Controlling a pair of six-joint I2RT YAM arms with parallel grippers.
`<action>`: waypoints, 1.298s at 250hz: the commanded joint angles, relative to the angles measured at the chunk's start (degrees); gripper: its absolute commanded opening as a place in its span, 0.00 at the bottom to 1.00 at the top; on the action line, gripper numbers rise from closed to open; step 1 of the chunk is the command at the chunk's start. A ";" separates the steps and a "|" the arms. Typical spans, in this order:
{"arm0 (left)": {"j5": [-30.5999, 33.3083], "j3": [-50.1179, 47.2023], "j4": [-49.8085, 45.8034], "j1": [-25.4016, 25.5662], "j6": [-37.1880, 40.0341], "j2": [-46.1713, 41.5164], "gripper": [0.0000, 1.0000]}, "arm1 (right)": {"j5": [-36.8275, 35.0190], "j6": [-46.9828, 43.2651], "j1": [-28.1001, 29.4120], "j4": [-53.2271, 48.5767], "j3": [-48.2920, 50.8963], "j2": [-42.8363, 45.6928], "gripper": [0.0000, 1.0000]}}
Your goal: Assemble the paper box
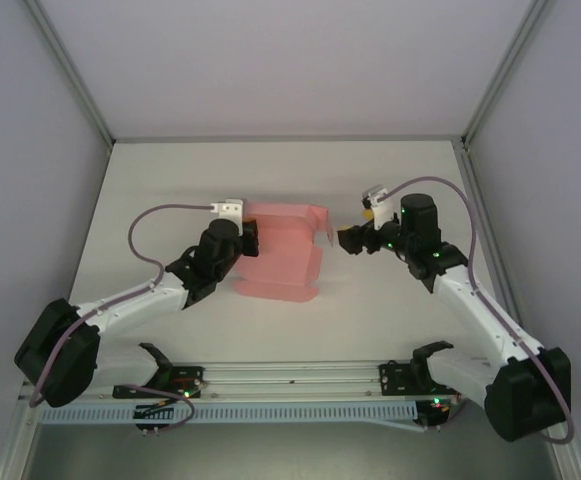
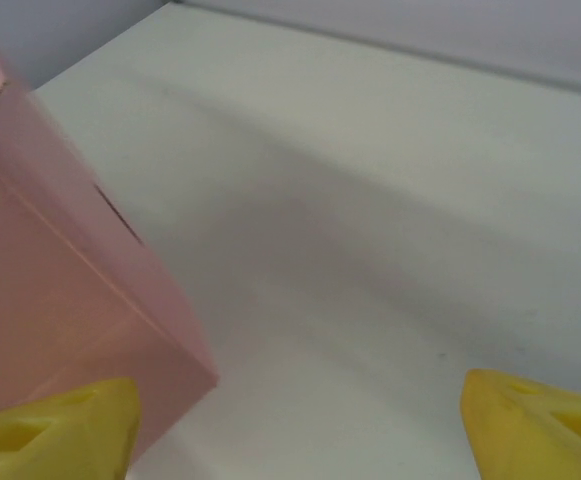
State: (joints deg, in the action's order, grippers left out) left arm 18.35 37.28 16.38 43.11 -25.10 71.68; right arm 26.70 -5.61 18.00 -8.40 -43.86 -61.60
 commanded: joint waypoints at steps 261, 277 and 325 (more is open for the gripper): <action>2.38 0.75 1.92 -0.35 -6.74 3.10 0.00 | 0.28 12.88 13.26 12.84 -9.72 -14.88 0.76; 6.14 1.03 1.02 -0.42 -8.99 3.23 0.00 | -7.15 16.61 13.95 12.59 -8.33 -13.36 0.90; 13.27 3.23 -2.04 -1.16 -12.25 3.61 0.00 | -11.70 25.56 13.91 9.15 -3.36 -7.64 0.97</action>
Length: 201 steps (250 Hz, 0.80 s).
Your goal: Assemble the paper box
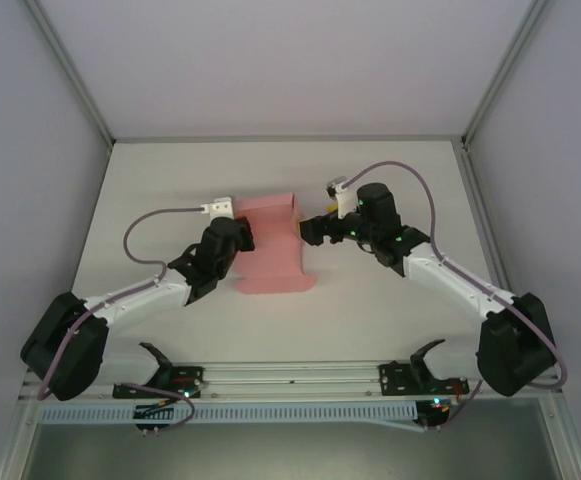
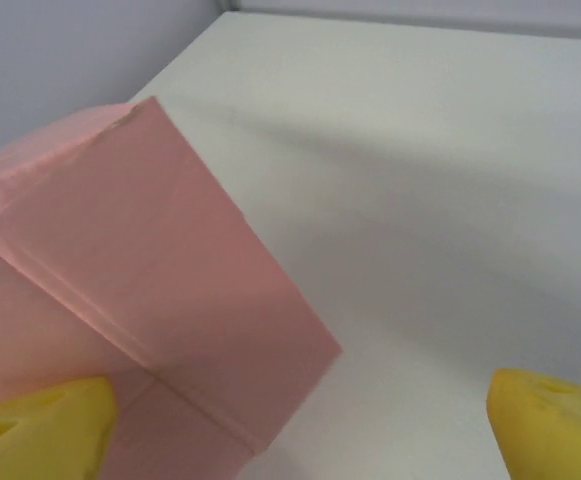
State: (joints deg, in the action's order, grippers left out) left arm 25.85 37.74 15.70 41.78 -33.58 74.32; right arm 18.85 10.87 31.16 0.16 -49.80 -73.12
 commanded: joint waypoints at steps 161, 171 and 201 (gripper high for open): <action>0.69 -0.11 8.00 -3.03 -4.87 -1.87 0.00 | 12.79 24.54 1.04 26.83 12.92 2.86 0.15; -1.06 -1.66 10.71 -3.71 -5.21 -2.82 0.00 | 13.34 26.59 0.54 29.22 14.00 3.84 0.11; -7.57 -5.89 18.84 -6.19 -6.06 -5.86 0.00 | 19.35 36.06 -1.85 40.10 16.55 5.86 0.07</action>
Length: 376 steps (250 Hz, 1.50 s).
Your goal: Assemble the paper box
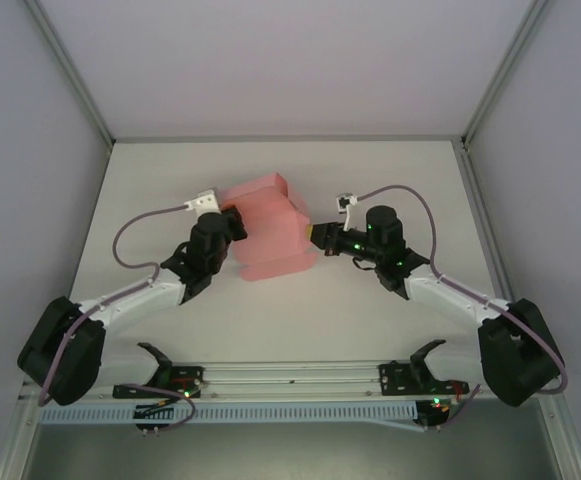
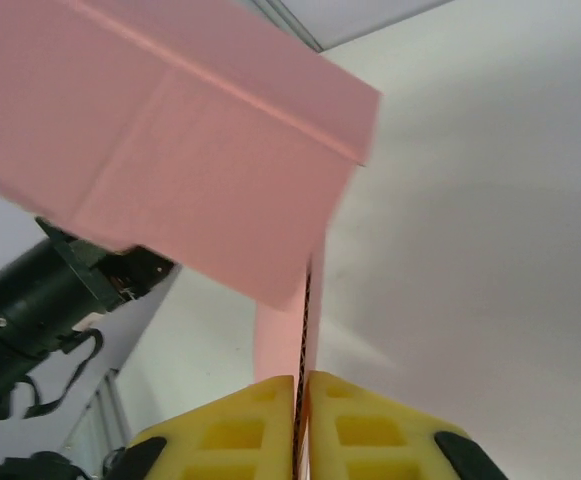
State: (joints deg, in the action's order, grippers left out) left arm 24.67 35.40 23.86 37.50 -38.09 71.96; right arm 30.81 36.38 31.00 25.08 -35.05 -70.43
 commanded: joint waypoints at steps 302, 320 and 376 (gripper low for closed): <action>-27.73 1.60 -5.38 -5.29 13.56 -6.15 0.00 | 4.60 -42.10 -4.61 -44.90 -21.58 7.89 0.56; -28.10 1.72 -5.48 -5.17 13.61 -5.68 0.00 | 4.56 -43.28 -3.79 -45.11 -22.44 5.91 0.53; -28.24 2.47 -5.49 -4.99 13.10 -4.21 0.00 | 6.70 -44.55 -0.66 -42.86 -24.14 0.89 0.50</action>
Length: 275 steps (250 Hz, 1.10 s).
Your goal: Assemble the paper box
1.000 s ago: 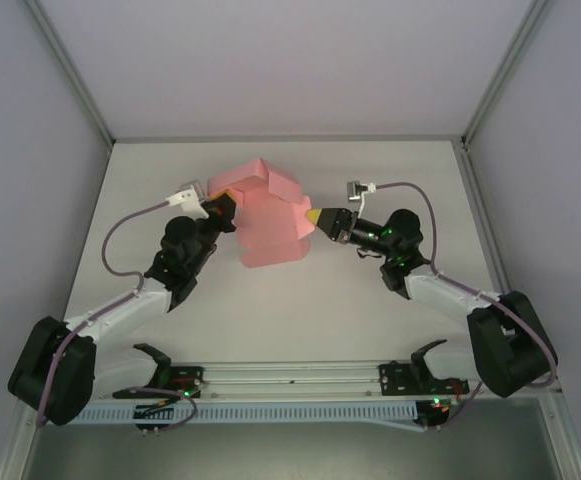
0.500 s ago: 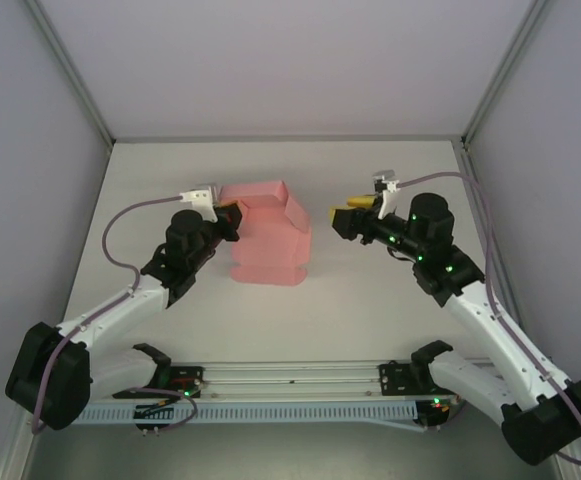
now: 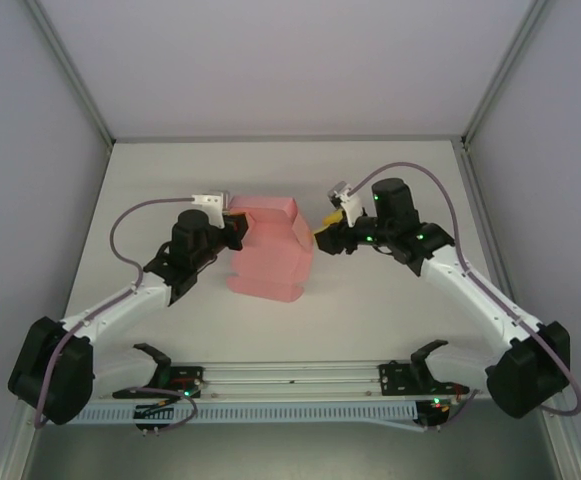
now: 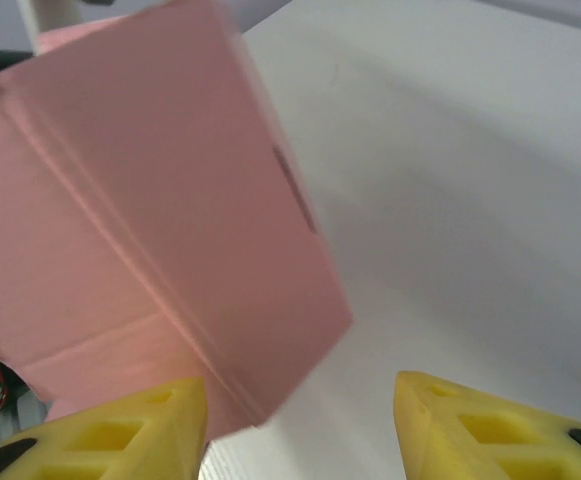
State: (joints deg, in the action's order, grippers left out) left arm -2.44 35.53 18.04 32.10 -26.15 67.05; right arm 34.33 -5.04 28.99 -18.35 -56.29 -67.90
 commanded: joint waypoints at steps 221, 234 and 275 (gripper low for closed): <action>7.01 6.75 -5.83 3.78 0.11 5.43 0.00 | -36.34 7.32 11.58 16.15 -2.98 -7.34 0.52; 7.17 6.83 -5.92 3.93 -0.07 5.35 0.00 | -37.32 7.38 11.75 16.58 -3.11 -7.52 0.52; 8.61 7.59 -6.79 4.58 -1.69 5.26 0.00 | -45.20 7.64 13.58 17.41 -3.36 -9.61 0.30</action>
State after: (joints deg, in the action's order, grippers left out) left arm 5.08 40.91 13.96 35.62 -26.85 72.10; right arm -1.04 1.74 41.23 -4.49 -58.78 -75.59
